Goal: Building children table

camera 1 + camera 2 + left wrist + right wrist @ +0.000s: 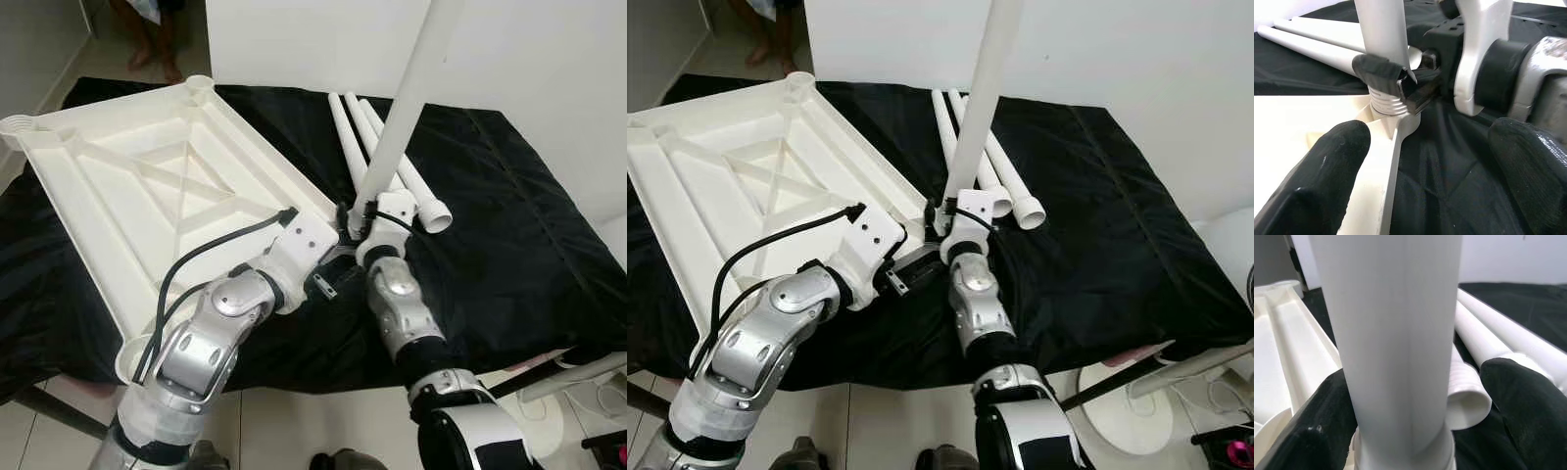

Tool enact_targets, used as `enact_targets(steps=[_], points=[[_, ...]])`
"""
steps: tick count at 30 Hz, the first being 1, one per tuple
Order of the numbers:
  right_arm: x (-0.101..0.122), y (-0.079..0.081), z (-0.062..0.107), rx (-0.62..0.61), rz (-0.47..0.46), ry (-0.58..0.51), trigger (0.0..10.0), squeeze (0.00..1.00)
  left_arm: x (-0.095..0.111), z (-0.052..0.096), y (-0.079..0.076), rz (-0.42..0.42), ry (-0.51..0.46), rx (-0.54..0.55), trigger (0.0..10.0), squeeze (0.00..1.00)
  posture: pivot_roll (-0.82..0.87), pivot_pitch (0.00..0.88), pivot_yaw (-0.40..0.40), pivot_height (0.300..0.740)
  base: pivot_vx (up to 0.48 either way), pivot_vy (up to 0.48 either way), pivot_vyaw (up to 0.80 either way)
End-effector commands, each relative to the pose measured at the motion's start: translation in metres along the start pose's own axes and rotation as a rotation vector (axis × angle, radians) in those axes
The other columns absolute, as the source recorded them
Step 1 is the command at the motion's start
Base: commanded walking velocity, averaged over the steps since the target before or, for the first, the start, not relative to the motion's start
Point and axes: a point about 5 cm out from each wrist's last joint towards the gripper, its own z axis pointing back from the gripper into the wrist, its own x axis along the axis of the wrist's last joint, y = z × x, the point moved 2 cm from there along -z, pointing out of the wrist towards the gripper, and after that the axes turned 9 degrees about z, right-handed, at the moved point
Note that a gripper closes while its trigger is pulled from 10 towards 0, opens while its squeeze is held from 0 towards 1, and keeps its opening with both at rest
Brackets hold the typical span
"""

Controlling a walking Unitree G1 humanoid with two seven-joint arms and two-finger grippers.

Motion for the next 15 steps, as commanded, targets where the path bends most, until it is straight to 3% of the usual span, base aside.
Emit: enact_targets(steps=[1,2,12,13,15], points=[[-0.005,-0.006,0.004,0.008,0.007,0.01,10.0,0.87,0.0,-0.002,0.007,0.0,-0.001,0.066,10.0,0.0,0.04,0.024,-0.1,0.74,0.0,0.0,0.0],[-0.004,-0.01,0.005,0.01,0.006,0.004,10.0,0.0,0.0,-0.002,0.009,0.005,0.004,0.073,10.0,0.0,0.04,0.024,-0.1,0.74,0.0,0.0,0.0],[-0.007,-0.029,0.017,0.047,0.016,-0.022,10.0,0.0,-0.007,-0.013,0.027,0.005,0.082,0.167,10.0,0.0,0.03,0.04,-0.091,0.74,0.0,0.0,0.0],[-0.012,-0.035,0.026,0.039,0.027,-0.015,10.0,0.0,-0.01,-0.019,0.043,0.014,0.119,0.249,10.0,0.0,0.02,0.046,-0.087,0.74,0.0,0.0,0.0],[-0.015,-0.039,0.032,0.031,0.024,-0.008,10.0,0.0,-0.013,-0.022,0.052,0.007,0.145,0.292,10.0,0.0,0.01,0.05,-0.082,0.74,0.0,0.0,0.0]])
